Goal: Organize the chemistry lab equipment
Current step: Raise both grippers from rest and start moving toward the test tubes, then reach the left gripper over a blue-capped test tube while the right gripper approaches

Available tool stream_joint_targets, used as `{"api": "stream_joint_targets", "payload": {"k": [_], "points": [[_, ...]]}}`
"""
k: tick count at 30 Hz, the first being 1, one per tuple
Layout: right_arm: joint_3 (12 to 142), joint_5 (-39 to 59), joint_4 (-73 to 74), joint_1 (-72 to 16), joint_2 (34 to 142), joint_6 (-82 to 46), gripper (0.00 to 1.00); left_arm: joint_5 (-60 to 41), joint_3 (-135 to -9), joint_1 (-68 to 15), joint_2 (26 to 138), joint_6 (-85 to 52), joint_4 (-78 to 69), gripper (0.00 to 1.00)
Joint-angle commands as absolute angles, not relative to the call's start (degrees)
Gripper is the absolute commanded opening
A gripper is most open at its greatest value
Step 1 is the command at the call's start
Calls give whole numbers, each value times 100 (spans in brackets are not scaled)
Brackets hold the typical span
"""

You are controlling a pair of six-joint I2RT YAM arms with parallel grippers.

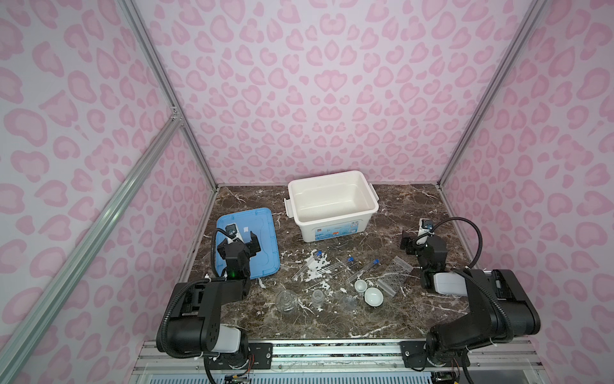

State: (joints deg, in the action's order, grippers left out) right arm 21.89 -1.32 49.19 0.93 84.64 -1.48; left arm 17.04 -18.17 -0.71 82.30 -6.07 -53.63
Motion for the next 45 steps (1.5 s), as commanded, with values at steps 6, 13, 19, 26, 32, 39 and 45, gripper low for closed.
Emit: {"api": "stream_joint_targets", "payload": {"k": [6,13,19,26,32,39,45], "points": [[2856,-60,2568,86,7220,-701,95,1815,-1907,-70,8202,-668,-5351,97],[3334,435,1604,65,6891,-1012,95,1610,-3235,-54,6977,-536,-2746,100],[3514,766,1252,-278,6531,-1528,94,1389,-3611,-224,5639,-1232,-1337,100],[3617,445,628,-1230,6107,-1358,88,1799,-3563,-1611,5084,-1072,-295,97],[3539,240,440,-1681,5944,-1387,87,1983,-3469,-2696,5399,-918,-28,97],[3447,131,414,-2039,5937,-1646,86,1585,-3938,-3401,6478,-434,85,99],[3571,164,279,-2205,6133,-1862,84,633,-4583,-3622,7230,-33,464,94]]}}
